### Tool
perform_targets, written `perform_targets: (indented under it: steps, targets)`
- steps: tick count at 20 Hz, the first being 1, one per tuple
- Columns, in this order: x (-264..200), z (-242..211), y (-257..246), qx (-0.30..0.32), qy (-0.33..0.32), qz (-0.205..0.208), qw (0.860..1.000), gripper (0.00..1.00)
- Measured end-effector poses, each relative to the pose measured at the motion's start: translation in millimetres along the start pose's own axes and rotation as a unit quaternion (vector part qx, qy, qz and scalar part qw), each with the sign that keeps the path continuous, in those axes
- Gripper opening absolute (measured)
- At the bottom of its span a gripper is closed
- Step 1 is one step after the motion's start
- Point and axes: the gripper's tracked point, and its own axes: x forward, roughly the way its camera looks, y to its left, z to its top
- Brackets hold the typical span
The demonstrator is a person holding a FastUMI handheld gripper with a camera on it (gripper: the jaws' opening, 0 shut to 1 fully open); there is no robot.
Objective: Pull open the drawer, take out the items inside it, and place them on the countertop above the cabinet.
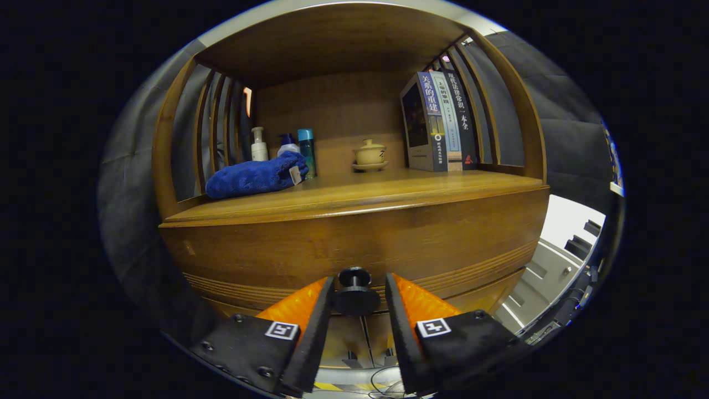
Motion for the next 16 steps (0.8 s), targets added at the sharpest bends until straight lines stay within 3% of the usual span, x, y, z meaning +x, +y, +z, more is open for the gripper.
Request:
perform_targets:
  steps: [8, 10, 12, 16]
  targets:
    - [-2.4, -3.0, -1.7, -0.015, -0.003, 0.000, 1.000, 0.42]
    - [-1.5, -2.1, -3.8, -0.019, -0.012, 0.000, 1.000, 0.42]
    - [-0.8, -3.8, -4.5, -0.020, -0.010, -0.007, 1.000, 0.35]
    - [-3.6, -4.6, -3.2, -0.011, -0.005, -0.008, 1.000, 0.35]
